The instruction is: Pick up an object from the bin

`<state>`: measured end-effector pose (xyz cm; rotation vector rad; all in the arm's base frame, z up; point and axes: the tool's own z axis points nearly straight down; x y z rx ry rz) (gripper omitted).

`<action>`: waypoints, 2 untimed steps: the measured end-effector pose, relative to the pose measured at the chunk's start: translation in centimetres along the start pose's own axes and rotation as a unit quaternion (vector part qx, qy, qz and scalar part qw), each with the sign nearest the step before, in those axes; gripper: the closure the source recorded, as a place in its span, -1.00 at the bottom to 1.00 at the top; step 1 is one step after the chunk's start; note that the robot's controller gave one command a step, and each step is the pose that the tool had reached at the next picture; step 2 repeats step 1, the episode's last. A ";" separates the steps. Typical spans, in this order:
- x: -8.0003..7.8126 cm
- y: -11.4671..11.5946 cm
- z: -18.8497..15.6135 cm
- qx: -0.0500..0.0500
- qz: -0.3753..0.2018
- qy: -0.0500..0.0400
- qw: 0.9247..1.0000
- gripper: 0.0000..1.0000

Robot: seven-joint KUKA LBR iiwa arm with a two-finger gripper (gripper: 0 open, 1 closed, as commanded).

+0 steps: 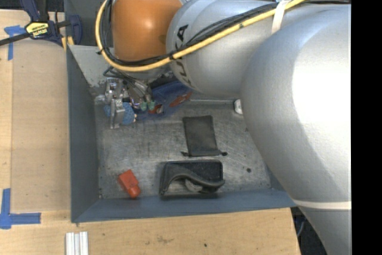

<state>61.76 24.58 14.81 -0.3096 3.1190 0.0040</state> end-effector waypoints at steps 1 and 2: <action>-0.3 0.0 -5.2 0.000 0.001 -0.002 1.000 1.00; -0.3 0.0 -5.2 0.000 0.001 -0.002 1.000 1.00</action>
Offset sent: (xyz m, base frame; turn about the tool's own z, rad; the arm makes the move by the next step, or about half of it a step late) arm -0.0001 -0.0002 0.0473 0.0000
